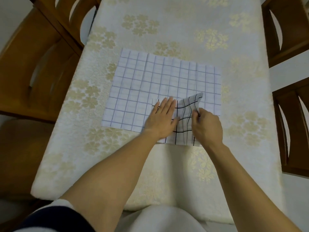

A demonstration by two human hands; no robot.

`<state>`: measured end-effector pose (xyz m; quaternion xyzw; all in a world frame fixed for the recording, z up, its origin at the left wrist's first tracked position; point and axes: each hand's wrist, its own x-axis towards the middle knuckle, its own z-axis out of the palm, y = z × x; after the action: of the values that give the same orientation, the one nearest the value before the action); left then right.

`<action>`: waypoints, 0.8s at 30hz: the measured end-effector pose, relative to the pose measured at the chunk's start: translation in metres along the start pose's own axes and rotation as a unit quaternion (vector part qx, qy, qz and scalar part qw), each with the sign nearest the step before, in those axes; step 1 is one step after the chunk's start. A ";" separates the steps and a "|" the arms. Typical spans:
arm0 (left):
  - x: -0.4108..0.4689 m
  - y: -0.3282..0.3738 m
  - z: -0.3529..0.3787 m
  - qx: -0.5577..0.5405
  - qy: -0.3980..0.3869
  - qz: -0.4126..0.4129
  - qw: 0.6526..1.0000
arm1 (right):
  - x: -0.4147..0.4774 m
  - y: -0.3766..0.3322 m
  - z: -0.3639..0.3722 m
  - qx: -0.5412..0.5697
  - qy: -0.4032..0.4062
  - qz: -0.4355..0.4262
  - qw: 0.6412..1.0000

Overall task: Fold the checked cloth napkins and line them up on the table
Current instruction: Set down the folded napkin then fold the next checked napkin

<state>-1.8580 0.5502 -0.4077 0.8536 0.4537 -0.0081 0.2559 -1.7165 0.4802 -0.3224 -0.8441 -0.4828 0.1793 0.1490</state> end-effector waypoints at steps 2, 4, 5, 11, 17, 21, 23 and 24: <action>0.001 -0.001 -0.020 -0.200 0.025 -0.041 0.979 | -0.003 -0.007 -0.002 -0.016 0.000 -0.006 1.000; -0.003 -0.006 -0.038 -0.310 0.104 -0.064 0.943 | -0.005 -0.014 -0.001 -0.032 0.007 -0.010 0.999; -0.006 -0.009 -0.045 -0.331 0.139 -0.069 0.931 | -0.005 -0.019 0.000 -0.037 0.009 -0.008 0.999; -0.029 -0.023 -0.060 -0.385 0.123 -0.125 0.906 | 0.001 -0.043 0.002 -0.081 -0.002 0.003 0.997; -0.033 -0.015 -0.080 -0.550 0.017 -0.191 0.813 | 0.003 -0.071 0.013 -0.093 -0.009 -0.019 0.995; -0.033 -0.011 -0.078 -0.625 -0.096 -0.213 0.745 | 0.004 -0.082 0.030 -0.027 -0.064 -0.058 0.996; -0.030 -0.010 -0.067 -0.618 -0.086 -0.231 0.746 | 0.001 -0.076 0.034 0.090 -0.073 -0.084 0.990; -0.026 -0.010 -0.059 -0.596 -0.063 -0.239 0.764 | 0.000 -0.069 0.032 0.139 -0.051 -0.081 0.986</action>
<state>-1.8944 0.5608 -0.3541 0.3908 0.5389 0.1493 0.7312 -1.7836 0.5169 -0.3215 -0.7628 -0.5272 0.2746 0.2546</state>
